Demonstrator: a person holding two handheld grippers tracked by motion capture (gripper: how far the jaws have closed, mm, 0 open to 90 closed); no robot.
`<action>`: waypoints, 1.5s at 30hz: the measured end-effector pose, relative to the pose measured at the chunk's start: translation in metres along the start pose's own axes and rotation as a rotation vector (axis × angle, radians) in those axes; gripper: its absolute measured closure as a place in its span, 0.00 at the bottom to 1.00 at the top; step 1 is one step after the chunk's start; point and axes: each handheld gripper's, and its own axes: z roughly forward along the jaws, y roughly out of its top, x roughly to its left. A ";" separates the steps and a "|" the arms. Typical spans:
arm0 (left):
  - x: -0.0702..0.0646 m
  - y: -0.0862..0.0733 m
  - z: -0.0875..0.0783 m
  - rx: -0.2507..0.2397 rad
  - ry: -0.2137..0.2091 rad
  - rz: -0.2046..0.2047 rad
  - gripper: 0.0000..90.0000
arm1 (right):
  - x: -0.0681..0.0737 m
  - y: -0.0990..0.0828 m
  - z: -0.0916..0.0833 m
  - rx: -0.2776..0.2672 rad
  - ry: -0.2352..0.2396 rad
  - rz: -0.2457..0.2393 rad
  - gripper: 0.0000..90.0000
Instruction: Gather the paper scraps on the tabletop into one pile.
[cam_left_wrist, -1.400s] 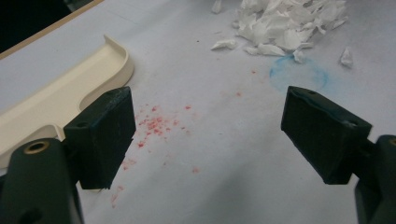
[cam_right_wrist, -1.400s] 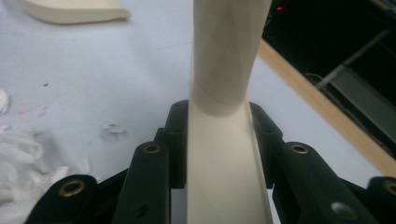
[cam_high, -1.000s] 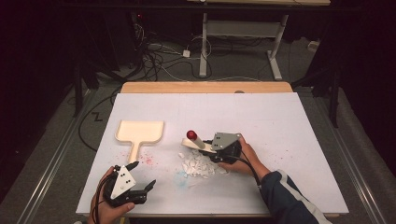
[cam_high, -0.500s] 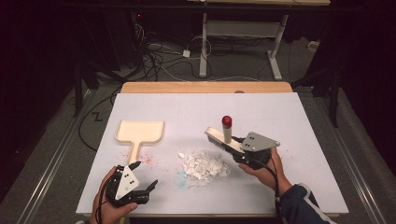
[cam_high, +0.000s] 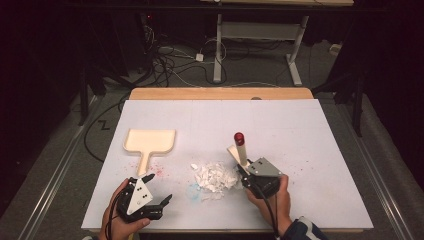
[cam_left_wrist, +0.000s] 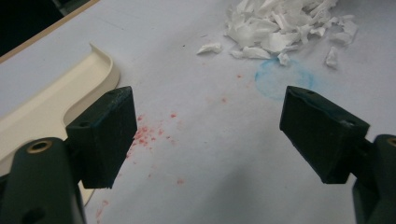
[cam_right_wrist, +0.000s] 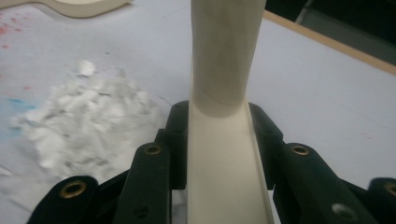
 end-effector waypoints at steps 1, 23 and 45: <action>0.000 0.000 0.000 -0.004 -0.002 -0.004 0.20 | 0.008 0.001 0.002 -0.004 0.005 -0.005 0.76; -0.002 -0.001 0.001 0.013 -0.002 0.029 0.20 | 0.004 0.023 -0.007 -0.119 0.090 0.062 0.76; 0.000 -0.002 -0.001 0.025 0.011 0.020 0.20 | -0.021 -0.020 -0.078 -0.008 0.533 -0.082 0.76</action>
